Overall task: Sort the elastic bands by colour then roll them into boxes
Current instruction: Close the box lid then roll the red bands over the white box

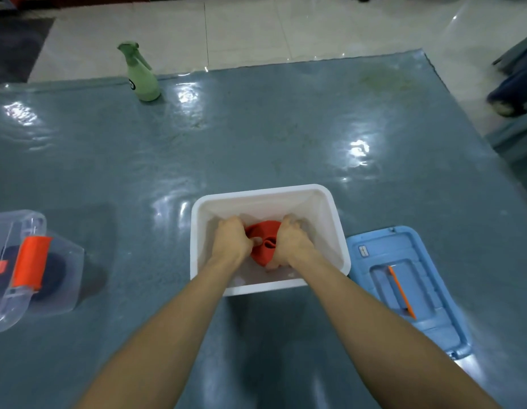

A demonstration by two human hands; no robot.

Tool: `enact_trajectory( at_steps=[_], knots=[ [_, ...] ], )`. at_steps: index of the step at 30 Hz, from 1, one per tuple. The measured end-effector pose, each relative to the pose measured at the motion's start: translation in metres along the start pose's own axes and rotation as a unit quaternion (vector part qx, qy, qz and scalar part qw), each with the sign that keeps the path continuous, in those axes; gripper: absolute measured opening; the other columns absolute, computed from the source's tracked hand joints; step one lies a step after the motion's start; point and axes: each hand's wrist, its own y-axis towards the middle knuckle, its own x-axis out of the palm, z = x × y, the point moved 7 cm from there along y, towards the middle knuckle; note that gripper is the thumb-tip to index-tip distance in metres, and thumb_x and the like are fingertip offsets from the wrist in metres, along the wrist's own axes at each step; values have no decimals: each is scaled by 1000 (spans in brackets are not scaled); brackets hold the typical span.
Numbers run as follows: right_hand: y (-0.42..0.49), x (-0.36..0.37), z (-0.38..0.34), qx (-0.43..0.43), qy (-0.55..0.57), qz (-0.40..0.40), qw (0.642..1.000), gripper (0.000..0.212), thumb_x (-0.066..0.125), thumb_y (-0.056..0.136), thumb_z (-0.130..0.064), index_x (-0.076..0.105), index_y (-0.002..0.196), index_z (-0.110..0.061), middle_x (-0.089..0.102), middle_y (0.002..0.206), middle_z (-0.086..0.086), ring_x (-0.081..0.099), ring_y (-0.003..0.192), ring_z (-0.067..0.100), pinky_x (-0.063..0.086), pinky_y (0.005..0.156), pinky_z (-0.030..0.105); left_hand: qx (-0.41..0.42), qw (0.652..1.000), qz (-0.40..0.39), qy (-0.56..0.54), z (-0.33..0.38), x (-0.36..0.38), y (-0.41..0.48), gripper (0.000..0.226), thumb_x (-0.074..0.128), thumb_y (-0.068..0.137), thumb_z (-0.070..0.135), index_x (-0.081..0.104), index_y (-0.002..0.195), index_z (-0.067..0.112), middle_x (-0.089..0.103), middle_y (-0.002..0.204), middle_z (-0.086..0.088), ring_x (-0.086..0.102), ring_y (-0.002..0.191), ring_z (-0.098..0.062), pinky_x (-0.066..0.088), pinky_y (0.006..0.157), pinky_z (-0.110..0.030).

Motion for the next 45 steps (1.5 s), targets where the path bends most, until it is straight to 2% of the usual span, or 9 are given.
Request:
enact_trajectory(
  at_steps=[6, 9, 11, 15, 20, 25, 34, 39, 45],
  knots=[
    [-48, -52, 6, -119, 34, 149, 981, 52, 72, 99, -39, 58, 140, -11, 70, 129, 9, 68, 112, 27, 54, 93, 36, -4, 976, 50, 210, 11, -17, -17, 44, 79, 88, 67, 69, 87, 24, 66, 72, 2, 71, 77, -24, 50, 70, -33],
    [-106, -91, 52, -183, 218, 374, 882, 18, 66, 99, -22, 74, 115, -21, 75, 98, -7, 60, 73, 7, 49, 77, 24, -9, 962, 44, 268, 28, -15, -21, 40, 74, 95, 62, 75, 95, 22, 76, 85, 1, 74, 85, -25, 47, 70, -34],
    [-132, -93, 106, -140, 250, 467, 836, 8, 67, 97, -16, 73, 101, -20, 70, 85, -8, 56, 69, 10, 43, 71, 25, -27, 959, 28, 281, 33, -10, -23, 34, 70, 98, 51, 78, 94, 18, 80, 82, 0, 76, 82, -23, 47, 65, -33],
    [-121, -45, 215, 42, 168, 364, 915, 18, 67, 100, -21, 68, 114, -11, 69, 116, 8, 69, 103, 33, 50, 88, 43, -38, 974, -20, 221, 35, -2, -32, 43, 63, 102, 47, 75, 84, 10, 78, 66, -4, 72, 64, -21, 47, 57, -32],
    [-110, 12, 282, 92, 61, 213, 971, 19, 58, 105, -19, 63, 117, -5, 64, 125, 19, 67, 112, 40, 50, 92, 45, 23, 985, 23, 169, 55, -4, -78, 60, 39, 113, 57, 76, 111, 9, 78, 114, -17, 70, 108, -38, 49, 87, -42],
    [-108, 15, 303, 58, 133, 249, 958, 18, 62, 106, -17, 68, 100, -1, 70, 109, 22, 67, 103, 41, 46, 81, 45, 109, 951, 185, 222, 78, 22, -154, 67, 37, 103, 78, 71, 126, 25, 74, 116, -6, 67, 114, -34, 49, 99, -48],
    [-166, -93, 268, -16, 156, 449, 879, 13, 65, 101, -6, 70, 94, 3, 68, 98, 27, 67, 89, 49, 49, 76, 55, 90, 935, 158, 304, 74, 43, -160, 79, 32, 99, 86, 58, 144, 27, 68, 130, -2, 61, 124, -30, 38, 113, -49],
    [-171, -148, 171, -152, 136, 467, 861, 17, 62, 106, -9, 75, 99, -1, 69, 98, 21, 68, 88, 45, 50, 76, 52, 169, 960, 210, 72, 59, 4, -172, 55, 54, 106, 63, 68, 136, 20, 70, 132, -2, 61, 126, -29, 41, 115, -47],
    [-122, -134, 39, -272, 67, 353, 893, 21, 57, 109, -15, 77, 106, -6, 65, 105, 15, 67, 94, 41, 48, 80, 47, 29, 913, 370, -169, -46, -77, -180, 35, 50, 114, 37, 70, 129, 12, 69, 129, -7, 63, 121, -27, 42, 100, -30]
  ],
)
